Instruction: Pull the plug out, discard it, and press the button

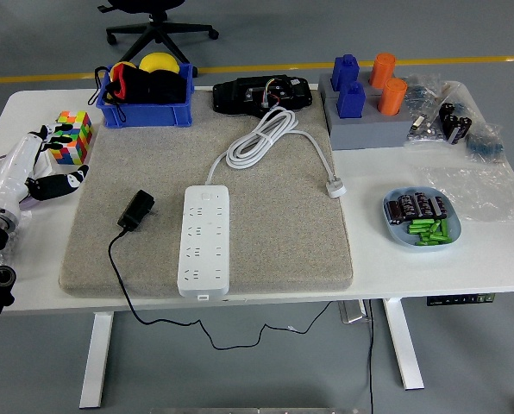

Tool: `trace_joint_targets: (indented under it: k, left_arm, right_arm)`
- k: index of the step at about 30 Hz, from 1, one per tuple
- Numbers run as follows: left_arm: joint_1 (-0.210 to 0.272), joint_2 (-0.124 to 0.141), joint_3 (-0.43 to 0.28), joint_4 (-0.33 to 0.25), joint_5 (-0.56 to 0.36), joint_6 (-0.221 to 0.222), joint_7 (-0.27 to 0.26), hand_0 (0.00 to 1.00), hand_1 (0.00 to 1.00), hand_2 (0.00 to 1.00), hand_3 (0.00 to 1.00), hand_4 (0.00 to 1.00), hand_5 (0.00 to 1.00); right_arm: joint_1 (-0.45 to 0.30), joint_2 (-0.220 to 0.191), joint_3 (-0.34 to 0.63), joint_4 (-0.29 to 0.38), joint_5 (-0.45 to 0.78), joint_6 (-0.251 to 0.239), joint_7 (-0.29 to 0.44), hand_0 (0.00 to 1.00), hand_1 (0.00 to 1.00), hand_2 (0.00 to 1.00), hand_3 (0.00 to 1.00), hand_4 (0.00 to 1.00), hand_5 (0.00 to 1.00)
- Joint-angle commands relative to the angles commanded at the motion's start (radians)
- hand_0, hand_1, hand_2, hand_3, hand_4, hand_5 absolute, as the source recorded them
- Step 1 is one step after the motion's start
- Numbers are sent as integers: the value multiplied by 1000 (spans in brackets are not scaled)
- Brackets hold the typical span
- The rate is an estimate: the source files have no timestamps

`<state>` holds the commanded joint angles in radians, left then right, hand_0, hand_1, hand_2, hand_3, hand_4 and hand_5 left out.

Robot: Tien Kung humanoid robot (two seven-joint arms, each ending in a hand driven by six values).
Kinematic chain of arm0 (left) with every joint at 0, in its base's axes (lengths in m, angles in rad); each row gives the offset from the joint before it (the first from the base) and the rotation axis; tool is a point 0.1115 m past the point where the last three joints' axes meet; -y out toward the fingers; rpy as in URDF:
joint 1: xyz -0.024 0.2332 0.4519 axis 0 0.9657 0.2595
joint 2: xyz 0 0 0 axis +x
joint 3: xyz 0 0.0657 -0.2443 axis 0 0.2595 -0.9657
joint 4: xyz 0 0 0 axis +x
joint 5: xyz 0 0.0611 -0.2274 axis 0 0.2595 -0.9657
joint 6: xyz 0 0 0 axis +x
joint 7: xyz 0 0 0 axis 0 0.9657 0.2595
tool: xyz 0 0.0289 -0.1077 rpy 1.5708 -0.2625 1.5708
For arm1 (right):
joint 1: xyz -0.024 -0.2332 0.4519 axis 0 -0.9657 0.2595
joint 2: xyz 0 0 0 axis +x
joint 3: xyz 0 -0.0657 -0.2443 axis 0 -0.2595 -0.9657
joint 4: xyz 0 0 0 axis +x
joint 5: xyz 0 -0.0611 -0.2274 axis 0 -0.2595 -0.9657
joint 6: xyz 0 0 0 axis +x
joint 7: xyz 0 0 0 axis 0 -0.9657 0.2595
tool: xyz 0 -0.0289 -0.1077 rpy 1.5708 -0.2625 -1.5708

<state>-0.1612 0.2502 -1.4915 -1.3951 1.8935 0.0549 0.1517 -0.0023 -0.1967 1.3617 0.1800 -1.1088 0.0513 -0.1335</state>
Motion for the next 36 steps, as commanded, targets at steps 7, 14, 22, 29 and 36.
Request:
trace_joint_targets:
  k: [7, 14, 22, 29, 36]
  left_arm:
    - [0, -1, 1, 0, 0, -1, 1, 815, 761, 760, 845, 713, 50]
    - [0, -2, 1, -6, 0, -3, 3, 814, 757, 759, 846, 711, 49]
    - [-2, -2, 4, -5, 0, -5, 4, 813, 750, 753, 845, 710, 47]
    - [0, -3, 6, -5, 1, -7, 7, 813, 746, 750, 845, 710, 46]
    - [0, -3, 7, -4, 1, -8, 8, 811, 746, 748, 845, 710, 46]
  right_arm:
    - [-1, 0, 3, 0, -2, 0, -1, 702, 676, 660, 618, 713, 493]
    - [1, 0, -1, 0, 0, 0, 0, 703, 676, 660, 617, 713, 493]
    - [0, -1, 3, 0, -2, 0, -1, 702, 676, 660, 618, 712, 492]
    - [0, 0, 2, 0, -2, 0, 0, 704, 676, 660, 618, 713, 492]
    - [0, -2, -1, 0, -2, 0, 0, 703, 676, 660, 618, 712, 492]
